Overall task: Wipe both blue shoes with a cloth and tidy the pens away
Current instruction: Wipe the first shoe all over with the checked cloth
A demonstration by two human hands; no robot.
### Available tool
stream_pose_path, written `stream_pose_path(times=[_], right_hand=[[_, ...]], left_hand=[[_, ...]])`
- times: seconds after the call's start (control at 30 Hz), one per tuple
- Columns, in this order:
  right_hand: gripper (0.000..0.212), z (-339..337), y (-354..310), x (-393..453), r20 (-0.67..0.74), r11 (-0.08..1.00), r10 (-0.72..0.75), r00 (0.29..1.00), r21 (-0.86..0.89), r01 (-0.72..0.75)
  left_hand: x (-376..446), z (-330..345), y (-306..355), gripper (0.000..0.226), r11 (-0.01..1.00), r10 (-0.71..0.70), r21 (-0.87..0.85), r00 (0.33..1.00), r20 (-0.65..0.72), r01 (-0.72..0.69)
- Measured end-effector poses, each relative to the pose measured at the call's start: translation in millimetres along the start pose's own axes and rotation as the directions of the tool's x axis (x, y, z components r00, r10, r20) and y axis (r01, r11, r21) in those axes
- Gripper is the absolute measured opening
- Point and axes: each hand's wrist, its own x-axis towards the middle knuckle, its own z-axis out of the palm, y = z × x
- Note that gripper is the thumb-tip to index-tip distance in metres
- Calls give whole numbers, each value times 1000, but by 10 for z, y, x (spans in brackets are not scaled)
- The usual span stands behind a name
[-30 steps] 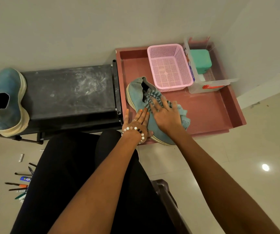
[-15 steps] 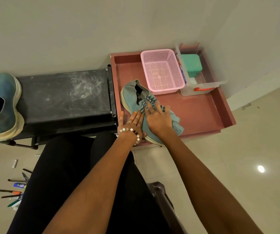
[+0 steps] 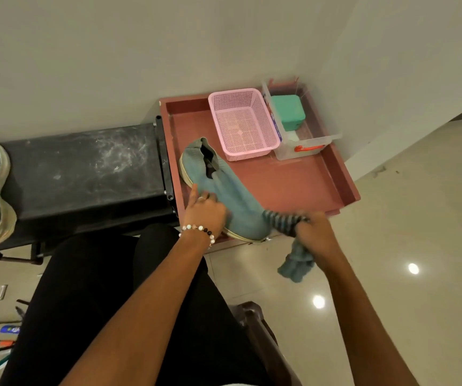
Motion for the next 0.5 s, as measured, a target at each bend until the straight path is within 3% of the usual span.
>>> stream_pose_path(times=[0.07,0.13,0.2,0.23,0.27,0.33,0.37,0.5], right_hand=[[40,-47,-54,46,-169,980,18,985,196,16],[35,76,-171,138,-219,961,-98,971,231,150],[37,274,-250,268,-175,918,-389,904,3,396],[45,396,-241,356,-75,813,-562,824,-232,534],[56,518,-190,446,91,645,-646,758,-467,605],[70,705,-59,552,384,325,-533,754,-729,602],[72,740,6,570,448,244,-442,777,-774,584],[59,659,204,384,454,157,-365,813,-831,534]], left_hand=[[9,-67,62,29,996,88,32,986,-144,-85],[46,-72,111,43,989,139,-30,977,-160,-145],[67,-26,147,69,975,158,-154,987,-41,-163],[62,25,149,80,970,173,-183,984,46,-162],[58,85,142,87,970,179,-190,976,125,-153],[60,200,106,91,975,167,-182,959,229,-127],[66,234,90,91,976,158,-187,956,249,-113],[90,280,82,90,969,158,-224,962,221,-108]])
